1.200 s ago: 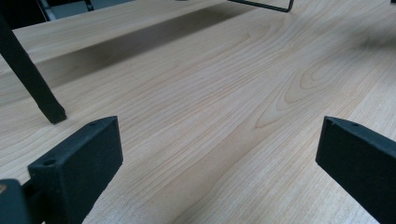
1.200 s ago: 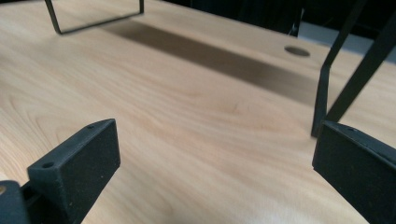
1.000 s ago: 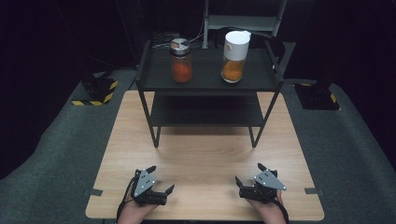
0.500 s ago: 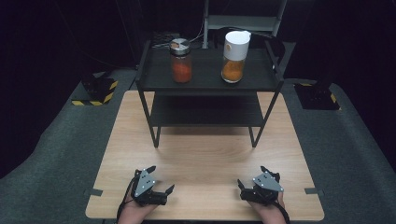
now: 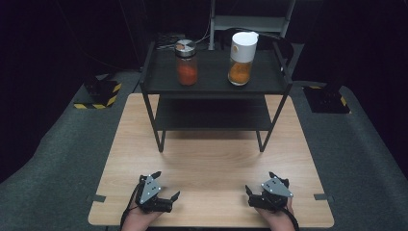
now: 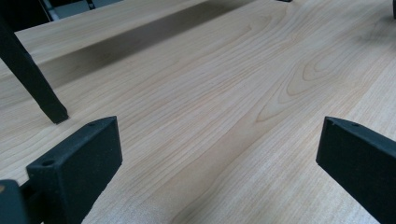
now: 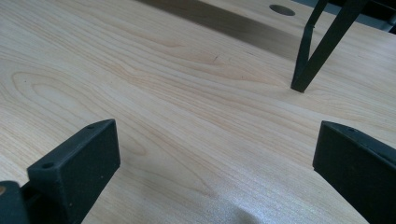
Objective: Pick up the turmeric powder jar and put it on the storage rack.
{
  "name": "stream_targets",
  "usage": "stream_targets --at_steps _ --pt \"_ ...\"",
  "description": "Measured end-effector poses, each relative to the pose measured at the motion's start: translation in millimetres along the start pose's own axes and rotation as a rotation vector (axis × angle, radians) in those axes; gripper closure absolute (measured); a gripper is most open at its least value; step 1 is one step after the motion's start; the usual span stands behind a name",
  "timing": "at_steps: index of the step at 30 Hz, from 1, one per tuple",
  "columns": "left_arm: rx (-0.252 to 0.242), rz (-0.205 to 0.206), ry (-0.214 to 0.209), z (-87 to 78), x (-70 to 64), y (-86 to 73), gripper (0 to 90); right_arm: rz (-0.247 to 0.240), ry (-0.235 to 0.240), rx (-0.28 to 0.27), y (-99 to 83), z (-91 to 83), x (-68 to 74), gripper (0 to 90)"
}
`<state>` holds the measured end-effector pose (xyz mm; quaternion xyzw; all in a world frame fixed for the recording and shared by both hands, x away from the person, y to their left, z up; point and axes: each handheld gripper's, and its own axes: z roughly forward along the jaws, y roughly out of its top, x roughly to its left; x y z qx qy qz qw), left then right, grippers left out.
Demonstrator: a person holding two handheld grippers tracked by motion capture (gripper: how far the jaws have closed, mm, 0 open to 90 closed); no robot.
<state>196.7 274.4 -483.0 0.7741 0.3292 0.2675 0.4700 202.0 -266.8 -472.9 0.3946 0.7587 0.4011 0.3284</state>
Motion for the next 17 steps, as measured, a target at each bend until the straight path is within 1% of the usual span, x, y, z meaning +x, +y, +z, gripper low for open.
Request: stream_targets --at_steps 4,8,11,17 --pt "0.007 0.002 0.002 0.1 -0.6 1.0 0.6 0.004 0.001 0.004 0.7 0.3 -0.5 0.2" --pt "0.011 0.002 0.007 0.3 -1.6 1.6 0.7 0.003 -0.001 -0.004 -0.8 -0.5 -0.1 0.2" --pt "0.017 -0.003 0.017 0.8 -3.0 2.8 0.7 0.009 -0.006 -0.014 -2.7 -1.3 0.0 0.2" --pt "0.024 -0.012 0.019 0.8 -2.4 3.8 0.7 0.020 -0.008 -0.021 -3.9 -2.2 -0.2 0.2"
